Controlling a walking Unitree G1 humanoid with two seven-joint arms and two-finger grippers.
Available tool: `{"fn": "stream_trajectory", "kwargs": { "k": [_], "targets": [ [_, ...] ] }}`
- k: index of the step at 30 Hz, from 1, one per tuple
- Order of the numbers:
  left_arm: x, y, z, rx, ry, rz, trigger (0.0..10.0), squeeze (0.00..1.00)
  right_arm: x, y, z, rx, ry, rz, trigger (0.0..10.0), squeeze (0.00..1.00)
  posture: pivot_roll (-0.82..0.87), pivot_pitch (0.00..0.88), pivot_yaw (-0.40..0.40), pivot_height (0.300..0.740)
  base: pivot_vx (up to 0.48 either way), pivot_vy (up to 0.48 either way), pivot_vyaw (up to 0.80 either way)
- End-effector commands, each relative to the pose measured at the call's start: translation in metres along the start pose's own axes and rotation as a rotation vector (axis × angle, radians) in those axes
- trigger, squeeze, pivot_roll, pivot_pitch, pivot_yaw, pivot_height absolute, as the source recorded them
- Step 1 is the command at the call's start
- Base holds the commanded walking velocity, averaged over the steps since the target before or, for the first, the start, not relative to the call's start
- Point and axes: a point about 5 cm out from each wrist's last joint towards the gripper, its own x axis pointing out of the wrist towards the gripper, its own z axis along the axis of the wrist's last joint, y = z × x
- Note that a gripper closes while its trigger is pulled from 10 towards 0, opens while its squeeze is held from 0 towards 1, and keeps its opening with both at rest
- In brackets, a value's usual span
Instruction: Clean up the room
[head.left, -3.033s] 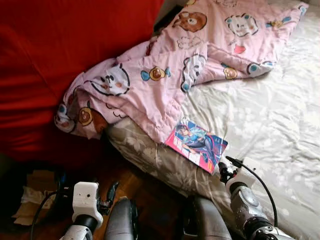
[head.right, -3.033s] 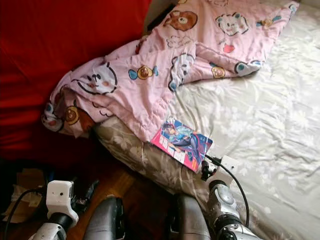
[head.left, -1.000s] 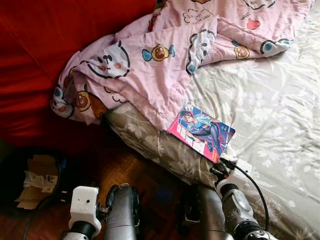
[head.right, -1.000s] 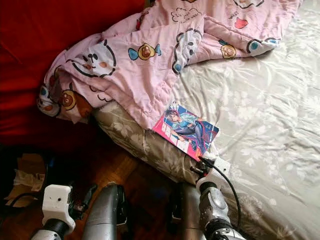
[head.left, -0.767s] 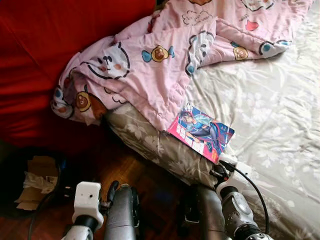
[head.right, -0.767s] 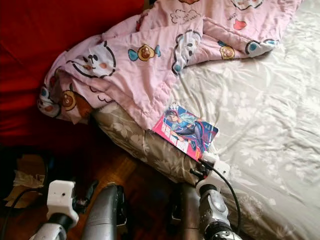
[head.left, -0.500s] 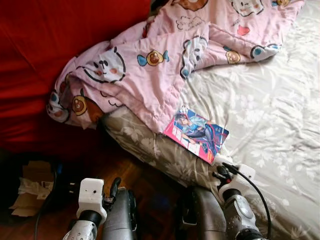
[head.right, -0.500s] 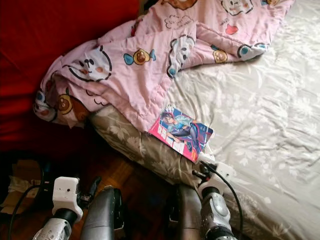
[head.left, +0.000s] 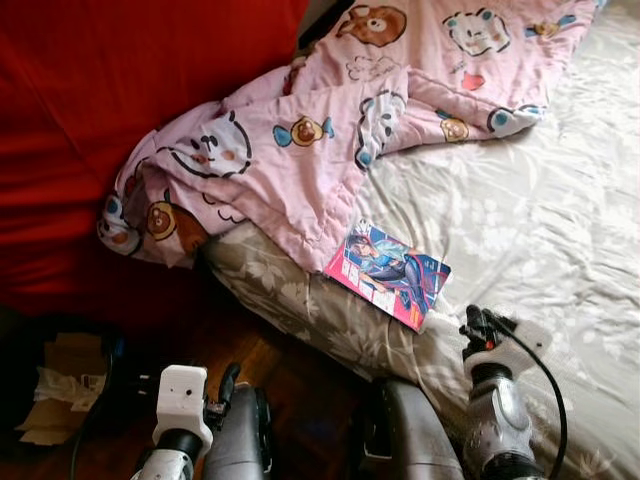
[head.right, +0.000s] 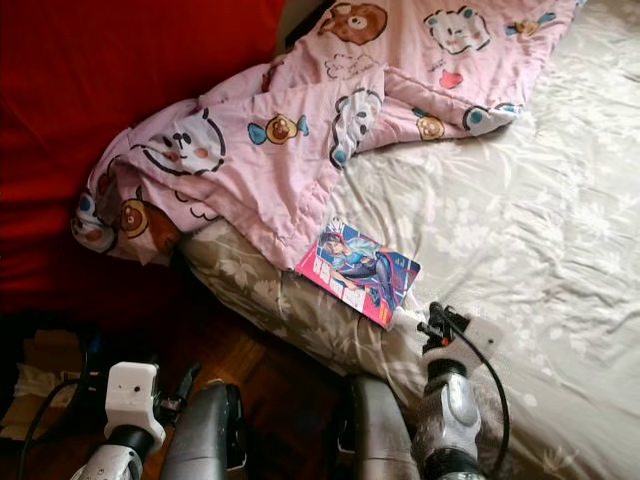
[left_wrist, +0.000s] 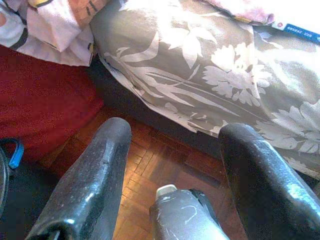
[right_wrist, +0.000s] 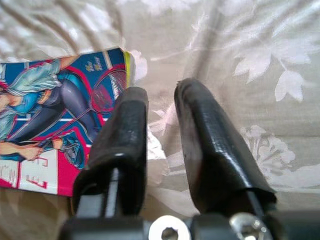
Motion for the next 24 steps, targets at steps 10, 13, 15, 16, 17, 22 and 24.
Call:
{"fn": "stream_trajectory", "kwargs": {
  "k": [10, 13, 15, 16, 17, 22, 24],
  "targets": [
    [-0.021, 0.003, -0.001, 0.036, 0.023, -0.026, 10.0, 0.0, 0.003, 0.012, -0.015, 0.038, 0.124, -0.014, 10.0, 1.0, 0.15, 0.301, 0.009, 0.624, 0.0, 0.0, 0.0],
    [-0.026, 0.002, 0.0, 0.042, 0.028, -0.033, 10.0, 0.0, 0.002, 0.013, -0.019, 0.026, 0.149, -0.016, 10.0, 1.0, 0.16, 0.313, 0.012, 0.624, 0.0, 0.0, 0.0],
    [-0.03, 0.002, 0.0, 0.041, 0.032, -0.034, 10.0, 0.0, 0.001, 0.012, -0.02, 0.02, 0.161, -0.026, 10.0, 1.0, 0.17, 0.322, 0.015, 0.624, 0.0, 0.0, 0.0],
    [-0.034, 0.002, 0.0, 0.042, 0.038, -0.034, 10.0, 0.0, 0.001, 0.011, -0.02, 0.019, 0.162, -0.036, 10.0, 1.0, 0.17, 0.327, 0.016, 0.624, 0.0, 0.0, 0.0],
    [-0.035, 0.002, 0.0, 0.043, 0.039, -0.035, 10.0, 0.0, 0.002, 0.011, -0.019, 0.02, 0.161, -0.038, 10.0, 1.0, 0.17, 0.332, 0.016, 0.624, 0.0, 0.0, 0.0],
    [-0.042, 0.003, 0.0, 0.045, 0.053, -0.033, 10.0, 0.0, 0.005, 0.009, -0.014, 0.001, 0.153, -0.056, 10.0, 0.24, 0.17, 0.355, 0.022, 0.624, 0.0, 0.0, 0.0],
    [-0.044, 0.003, 0.0, 0.046, 0.058, -0.035, 10.0, 0.0, 0.006, 0.009, -0.011, 0.005, 0.14, -0.058, 10.0, 0.0, 0.18, 0.362, 0.023, 0.624, 0.0, 0.0, 0.0]
  ]
}}
